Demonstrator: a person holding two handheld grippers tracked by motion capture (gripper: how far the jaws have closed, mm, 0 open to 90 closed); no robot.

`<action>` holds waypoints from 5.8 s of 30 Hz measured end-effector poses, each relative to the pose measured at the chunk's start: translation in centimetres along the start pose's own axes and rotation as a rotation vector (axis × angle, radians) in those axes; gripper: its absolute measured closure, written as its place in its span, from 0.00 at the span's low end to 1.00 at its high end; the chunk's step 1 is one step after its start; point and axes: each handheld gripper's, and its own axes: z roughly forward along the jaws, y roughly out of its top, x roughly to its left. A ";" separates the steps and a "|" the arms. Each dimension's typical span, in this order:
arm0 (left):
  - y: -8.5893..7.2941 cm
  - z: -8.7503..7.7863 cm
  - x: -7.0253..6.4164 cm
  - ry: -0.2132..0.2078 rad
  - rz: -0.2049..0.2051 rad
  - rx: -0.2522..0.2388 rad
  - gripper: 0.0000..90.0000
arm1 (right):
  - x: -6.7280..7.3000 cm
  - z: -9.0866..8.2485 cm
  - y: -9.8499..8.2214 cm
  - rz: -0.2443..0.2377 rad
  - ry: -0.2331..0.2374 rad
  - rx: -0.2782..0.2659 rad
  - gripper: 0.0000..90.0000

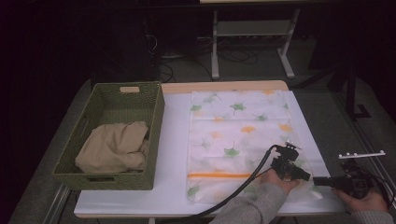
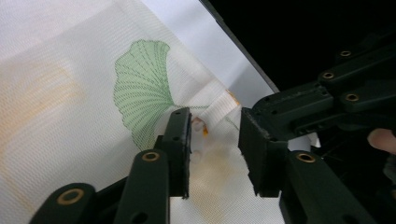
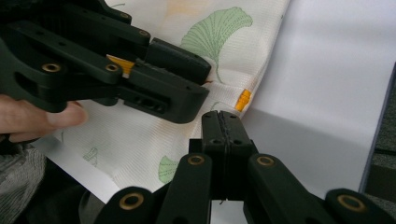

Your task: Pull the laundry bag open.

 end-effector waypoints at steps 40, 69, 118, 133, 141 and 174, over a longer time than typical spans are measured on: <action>-0.7 -0.3 -0.3 0.027 0.065 0.016 0.87 | -0.5 0.2 -0.3 0.006 0.016 -0.002 0.99; -0.3 -3.1 1.4 -0.157 -0.020 -0.058 1.00 | -1.7 0.3 1.1 0.084 0.281 -0.126 0.92; -2.1 -2.6 2.0 -0.169 -0.176 -0.203 0.97 | -0.9 0.6 0.7 0.067 0.241 -0.104 0.93; -2.4 -1.9 1.7 -0.178 -0.159 -0.156 0.99 | -1.2 0.6 0.6 0.080 0.247 -0.114 0.92; -2.4 -2.2 1.6 -0.166 -0.142 -0.155 1.00 | -0.9 0.5 0.7 0.060 0.211 -0.104 0.93; -4.9 -7.5 4.4 -0.089 -0.120 -0.124 1.00 | -1.7 0.2 0.7 0.039 0.112 -0.081 0.94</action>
